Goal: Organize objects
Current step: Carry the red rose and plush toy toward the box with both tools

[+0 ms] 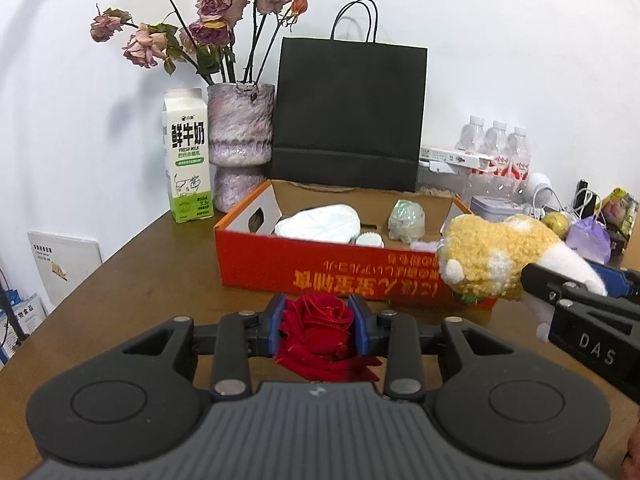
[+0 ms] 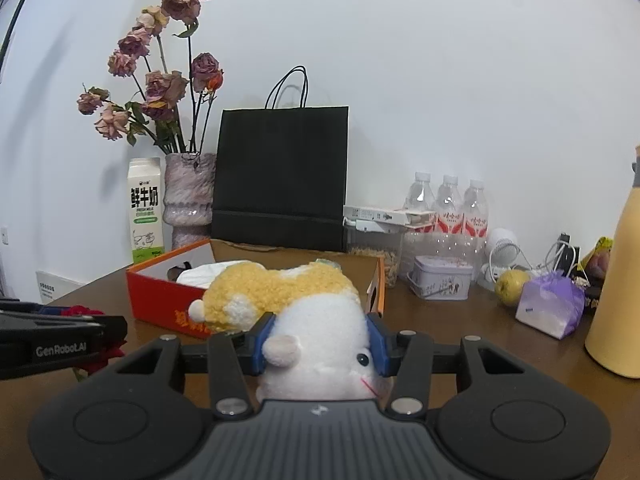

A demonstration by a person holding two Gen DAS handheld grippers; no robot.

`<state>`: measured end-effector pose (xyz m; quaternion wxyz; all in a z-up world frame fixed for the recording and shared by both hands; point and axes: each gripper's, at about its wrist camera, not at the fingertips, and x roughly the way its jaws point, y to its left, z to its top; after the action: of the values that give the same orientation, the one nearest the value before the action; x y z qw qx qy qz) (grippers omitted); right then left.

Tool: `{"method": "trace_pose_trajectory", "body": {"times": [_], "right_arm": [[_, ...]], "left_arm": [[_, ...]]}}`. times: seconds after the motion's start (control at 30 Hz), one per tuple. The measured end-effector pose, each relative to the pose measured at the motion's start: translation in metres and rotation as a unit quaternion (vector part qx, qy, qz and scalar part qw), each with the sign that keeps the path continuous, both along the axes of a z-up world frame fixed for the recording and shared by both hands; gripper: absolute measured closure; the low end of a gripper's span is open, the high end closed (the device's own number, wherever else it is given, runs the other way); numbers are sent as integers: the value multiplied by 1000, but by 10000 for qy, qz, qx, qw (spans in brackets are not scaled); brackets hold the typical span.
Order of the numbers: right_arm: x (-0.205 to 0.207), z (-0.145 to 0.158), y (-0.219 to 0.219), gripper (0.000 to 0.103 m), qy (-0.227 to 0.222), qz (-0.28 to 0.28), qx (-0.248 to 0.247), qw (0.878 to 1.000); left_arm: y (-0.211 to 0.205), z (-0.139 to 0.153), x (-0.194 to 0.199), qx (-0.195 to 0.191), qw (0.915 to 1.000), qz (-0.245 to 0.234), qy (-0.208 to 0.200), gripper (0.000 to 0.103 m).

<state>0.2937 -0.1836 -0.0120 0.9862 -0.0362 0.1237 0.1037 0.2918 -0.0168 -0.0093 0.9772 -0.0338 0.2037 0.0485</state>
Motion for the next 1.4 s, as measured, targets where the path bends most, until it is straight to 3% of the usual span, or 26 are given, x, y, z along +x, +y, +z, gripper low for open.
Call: {"method": "trace_pose_trajectory", "body": {"times": [0.8, 1.4], "right_arm": [[93, 6, 21, 56, -148, -40, 186, 9997], [158, 3, 23, 56, -129, -74, 150, 9998]], "left_arm": [[11, 11, 87, -148, 9991, -56, -399, 69], [19, 12, 157, -157, 9987, -103, -467, 69]]}}
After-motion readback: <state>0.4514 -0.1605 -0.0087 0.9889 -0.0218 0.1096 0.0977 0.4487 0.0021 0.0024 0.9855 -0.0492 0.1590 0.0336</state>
